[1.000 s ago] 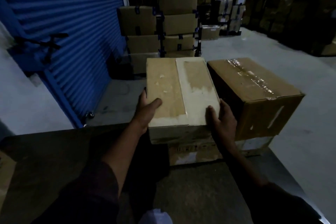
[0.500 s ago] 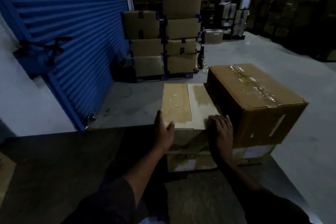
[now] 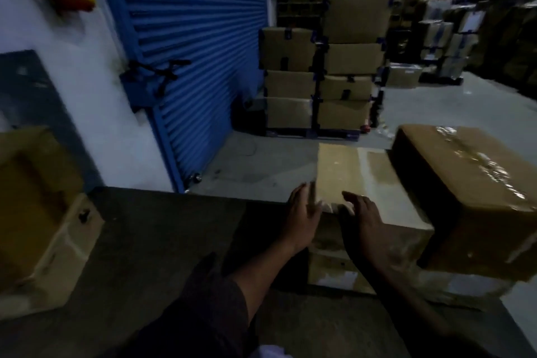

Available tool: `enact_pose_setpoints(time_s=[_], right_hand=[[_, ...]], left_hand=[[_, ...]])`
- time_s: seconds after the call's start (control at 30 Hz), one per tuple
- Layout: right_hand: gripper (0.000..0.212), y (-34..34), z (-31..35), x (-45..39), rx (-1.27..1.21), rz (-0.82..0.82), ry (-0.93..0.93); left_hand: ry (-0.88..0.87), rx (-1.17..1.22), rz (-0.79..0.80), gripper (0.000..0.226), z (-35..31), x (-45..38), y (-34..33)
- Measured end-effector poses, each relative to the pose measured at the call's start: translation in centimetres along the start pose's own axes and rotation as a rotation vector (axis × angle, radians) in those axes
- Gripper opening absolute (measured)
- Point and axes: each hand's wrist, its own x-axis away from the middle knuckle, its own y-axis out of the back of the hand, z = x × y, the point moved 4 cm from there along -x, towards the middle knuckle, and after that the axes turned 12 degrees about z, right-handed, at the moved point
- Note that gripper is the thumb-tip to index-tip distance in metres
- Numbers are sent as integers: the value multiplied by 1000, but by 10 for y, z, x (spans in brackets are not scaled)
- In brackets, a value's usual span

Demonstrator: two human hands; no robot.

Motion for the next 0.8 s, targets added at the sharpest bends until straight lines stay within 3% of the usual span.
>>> enact_pose_setpoints(time_s=[0.2, 0.5, 0.7, 0.8], right_hand=[[35, -62, 87, -19, -127, 134, 193], [31, -168, 285, -3, -318, 328, 465], [32, -235, 408, 20, -411, 445, 532], [21, -271, 475, 29, -480, 495, 528]], left_hand=[[-10, -16, -262, 56, 22, 49, 91], [43, -64, -646, 53, 84, 164, 257], [72, -105, -763, 49, 130, 238, 373], [93, -132, -821, 43, 143, 276, 436]])
